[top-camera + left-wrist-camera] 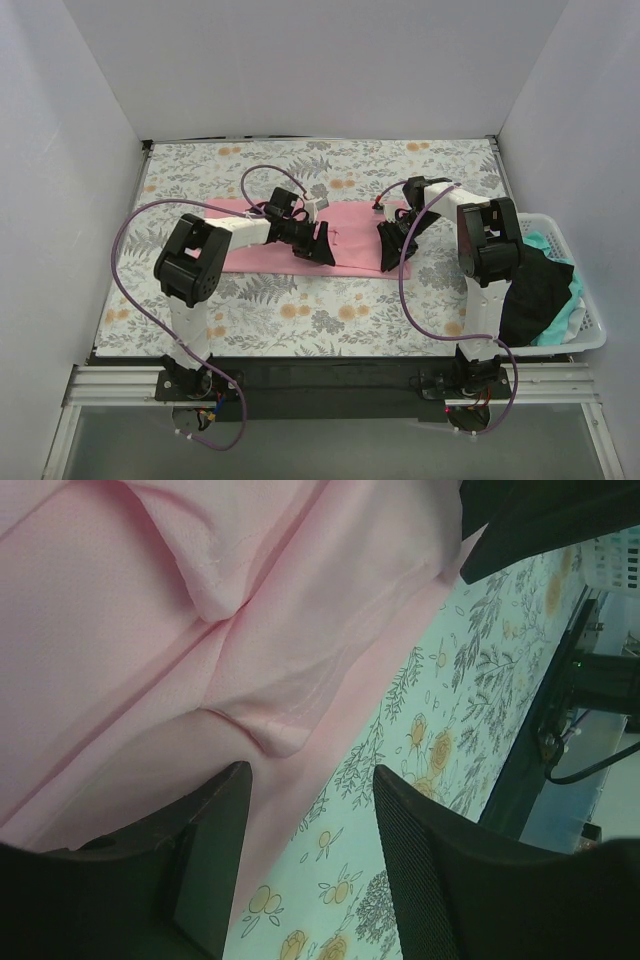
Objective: Fold and stack the t-shirts
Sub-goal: Fold the tshirt
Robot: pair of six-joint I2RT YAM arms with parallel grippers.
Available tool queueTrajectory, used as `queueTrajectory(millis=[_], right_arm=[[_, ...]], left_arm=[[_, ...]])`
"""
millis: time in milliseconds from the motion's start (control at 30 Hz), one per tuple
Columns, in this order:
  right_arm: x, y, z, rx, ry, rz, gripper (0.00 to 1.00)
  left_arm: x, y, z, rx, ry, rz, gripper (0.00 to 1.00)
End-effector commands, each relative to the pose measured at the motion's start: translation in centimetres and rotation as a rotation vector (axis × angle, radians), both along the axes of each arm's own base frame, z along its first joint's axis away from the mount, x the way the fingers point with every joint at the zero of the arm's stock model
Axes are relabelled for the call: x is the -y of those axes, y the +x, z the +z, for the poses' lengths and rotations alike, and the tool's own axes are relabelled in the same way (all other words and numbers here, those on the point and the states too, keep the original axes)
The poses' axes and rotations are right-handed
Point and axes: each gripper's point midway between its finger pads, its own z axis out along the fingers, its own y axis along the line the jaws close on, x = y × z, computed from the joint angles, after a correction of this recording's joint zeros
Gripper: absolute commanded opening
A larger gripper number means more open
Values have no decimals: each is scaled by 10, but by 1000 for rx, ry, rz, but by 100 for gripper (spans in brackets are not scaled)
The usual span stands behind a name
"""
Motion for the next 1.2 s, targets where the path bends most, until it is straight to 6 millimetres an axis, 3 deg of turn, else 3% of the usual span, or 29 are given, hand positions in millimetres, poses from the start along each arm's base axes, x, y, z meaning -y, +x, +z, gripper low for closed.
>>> queueTrajectory(millis=[0, 267, 400, 533, 833, 967, 1033, 1167], right_arm=[[-9, 4, 6, 9, 50, 6, 36], [-11, 5, 11, 15, 64, 4, 19], [-10, 6, 14, 24, 65, 4, 1], [-10, 7, 18, 35, 72, 1, 1], [-10, 10, 22, 41, 90, -10, 1], [-11, 11, 23, 39, 100, -11, 1], [-11, 11, 24, 38, 104, -12, 1], [-13, 16, 29, 59, 116, -8, 1]], left_arm=[[9, 6, 4, 11, -20, -11, 50], [11, 8, 6, 6, -21, -10, 33], [12, 10, 5, 1, -18, 2, 29], [13, 14, 8, 9, -17, 9, 33], [11, 22, -6, -13, 30, 49, 35], [9, 24, -10, -18, 59, 62, 42], [10, 26, -9, -16, 54, 61, 37], [13, 23, 1, -20, 24, 36, 12]])
